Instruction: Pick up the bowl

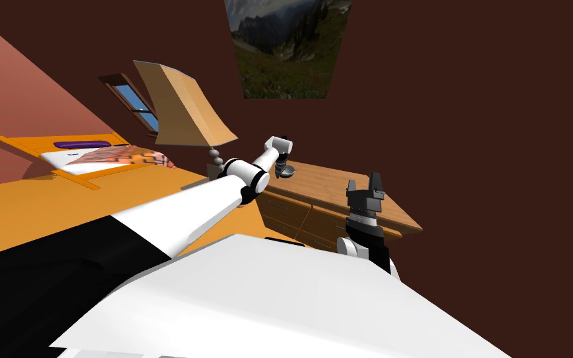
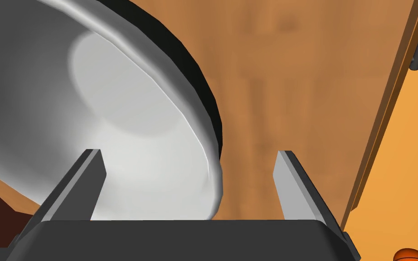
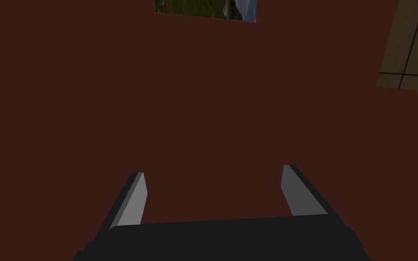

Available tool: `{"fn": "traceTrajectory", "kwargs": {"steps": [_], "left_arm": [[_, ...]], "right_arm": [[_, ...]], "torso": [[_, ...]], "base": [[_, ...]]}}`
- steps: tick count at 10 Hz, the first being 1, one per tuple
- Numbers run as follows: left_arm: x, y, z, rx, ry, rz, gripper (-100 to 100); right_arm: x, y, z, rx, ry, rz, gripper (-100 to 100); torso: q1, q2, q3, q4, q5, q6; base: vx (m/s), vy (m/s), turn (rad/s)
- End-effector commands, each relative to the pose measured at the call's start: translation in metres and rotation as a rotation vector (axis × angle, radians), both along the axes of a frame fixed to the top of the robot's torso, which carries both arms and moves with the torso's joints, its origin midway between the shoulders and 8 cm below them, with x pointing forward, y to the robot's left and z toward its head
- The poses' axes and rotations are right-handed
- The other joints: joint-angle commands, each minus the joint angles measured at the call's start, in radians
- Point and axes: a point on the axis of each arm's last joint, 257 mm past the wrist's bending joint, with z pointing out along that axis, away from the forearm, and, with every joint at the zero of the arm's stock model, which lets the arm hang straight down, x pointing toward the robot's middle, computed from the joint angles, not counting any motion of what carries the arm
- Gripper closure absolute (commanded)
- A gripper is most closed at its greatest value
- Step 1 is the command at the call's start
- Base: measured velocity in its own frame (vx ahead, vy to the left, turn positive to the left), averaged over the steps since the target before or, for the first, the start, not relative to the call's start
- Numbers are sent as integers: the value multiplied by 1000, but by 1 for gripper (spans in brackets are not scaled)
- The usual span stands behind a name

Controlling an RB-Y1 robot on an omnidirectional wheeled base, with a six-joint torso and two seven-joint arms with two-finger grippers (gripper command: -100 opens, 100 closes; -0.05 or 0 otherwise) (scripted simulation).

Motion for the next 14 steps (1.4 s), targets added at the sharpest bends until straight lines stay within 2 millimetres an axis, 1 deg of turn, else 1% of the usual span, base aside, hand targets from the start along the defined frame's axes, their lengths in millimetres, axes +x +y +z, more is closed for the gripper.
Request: {"fn": "traceTrajectory", "kwargs": {"steps": [1,5,6,7,14], "left_arm": [[0,0,0,0,0,0,100],[0,0,0,0,1,0,100],[0,0,0,0,1,0,0],[-1,2,3,1,0,-5,100],[-6,22,18,-1,2,-7,100]], "right_arm": [[0,0,0,0,0,0,0],[0,0,0,0,0,0,0],[0,0,0,0,0,0,0],[0,0,0,0,0,0,0],[0,0,0,0,0,0,0]], "torso": [[0,0,0,0,0,0],[-1,0,0,0,0,0],[-1,0,0,0,0,0],[-1,0,0,0,0,0],[-3,2,2,2,-1,0]], "base": [[0,0,0],[0,0,0],[0,0,0],[-1,-23,9],[-1,-34,9]]}}
